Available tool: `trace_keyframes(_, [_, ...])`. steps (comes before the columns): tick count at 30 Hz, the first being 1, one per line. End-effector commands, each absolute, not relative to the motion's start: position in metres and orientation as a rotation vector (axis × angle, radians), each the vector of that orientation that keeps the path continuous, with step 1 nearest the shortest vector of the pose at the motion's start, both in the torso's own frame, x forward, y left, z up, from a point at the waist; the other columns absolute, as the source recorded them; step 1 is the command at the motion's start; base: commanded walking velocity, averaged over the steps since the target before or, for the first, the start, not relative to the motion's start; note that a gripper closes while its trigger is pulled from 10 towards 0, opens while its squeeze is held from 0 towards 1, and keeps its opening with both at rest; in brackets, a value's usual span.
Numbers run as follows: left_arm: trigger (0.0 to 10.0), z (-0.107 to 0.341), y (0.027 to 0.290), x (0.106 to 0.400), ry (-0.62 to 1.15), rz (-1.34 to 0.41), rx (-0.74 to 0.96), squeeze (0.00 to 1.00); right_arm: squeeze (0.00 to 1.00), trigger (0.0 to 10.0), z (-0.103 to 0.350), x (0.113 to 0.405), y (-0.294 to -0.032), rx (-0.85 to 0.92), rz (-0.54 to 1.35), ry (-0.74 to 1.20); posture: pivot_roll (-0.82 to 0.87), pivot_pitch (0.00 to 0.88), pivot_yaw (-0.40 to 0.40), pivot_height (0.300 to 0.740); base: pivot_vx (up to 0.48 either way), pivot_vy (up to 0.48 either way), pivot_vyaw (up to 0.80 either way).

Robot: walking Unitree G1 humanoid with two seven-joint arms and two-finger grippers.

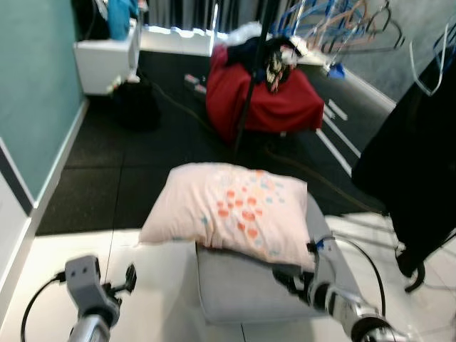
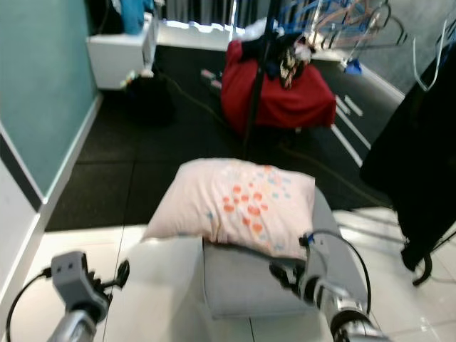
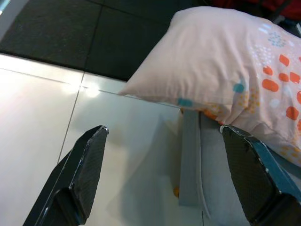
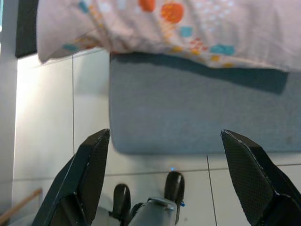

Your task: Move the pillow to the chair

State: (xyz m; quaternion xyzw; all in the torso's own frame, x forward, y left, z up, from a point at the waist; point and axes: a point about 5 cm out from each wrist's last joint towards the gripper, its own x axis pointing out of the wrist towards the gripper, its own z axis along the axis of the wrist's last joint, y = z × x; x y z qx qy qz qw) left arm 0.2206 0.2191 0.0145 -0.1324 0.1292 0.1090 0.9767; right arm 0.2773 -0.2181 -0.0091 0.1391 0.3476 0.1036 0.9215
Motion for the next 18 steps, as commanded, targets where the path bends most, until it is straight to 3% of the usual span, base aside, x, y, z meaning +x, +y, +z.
trace_keyframes(1, [10.0,0.0118,0.2128,0.2208,0.272,0.204,-0.280,0.00,0.00,10.0,-0.0126,0.2714,-0.2260,0.269,0.193,0.742,-0.05,0.046,-0.135,0.740,0.000,0.000,-0.80])
trace_keyframes(7, [10.0,0.0119,0.2132,0.2206,0.271,0.210,-0.282,0.00,0.00,10.0,-0.0132,0.2708,-0.2261,0.270,0.191,0.741,-0.05,0.046,-0.135,0.740,0.000,0.000,-0.80])
trace_keyframes(18, [10.0,0.0133,0.2135,0.2203,0.261,0.225,-0.287,0.00,0.00,10.0,-0.0124,0.2714,-0.2255,0.273,0.201,0.733,-0.05,0.046,-0.135,0.740,0.000,0.000,0.00])
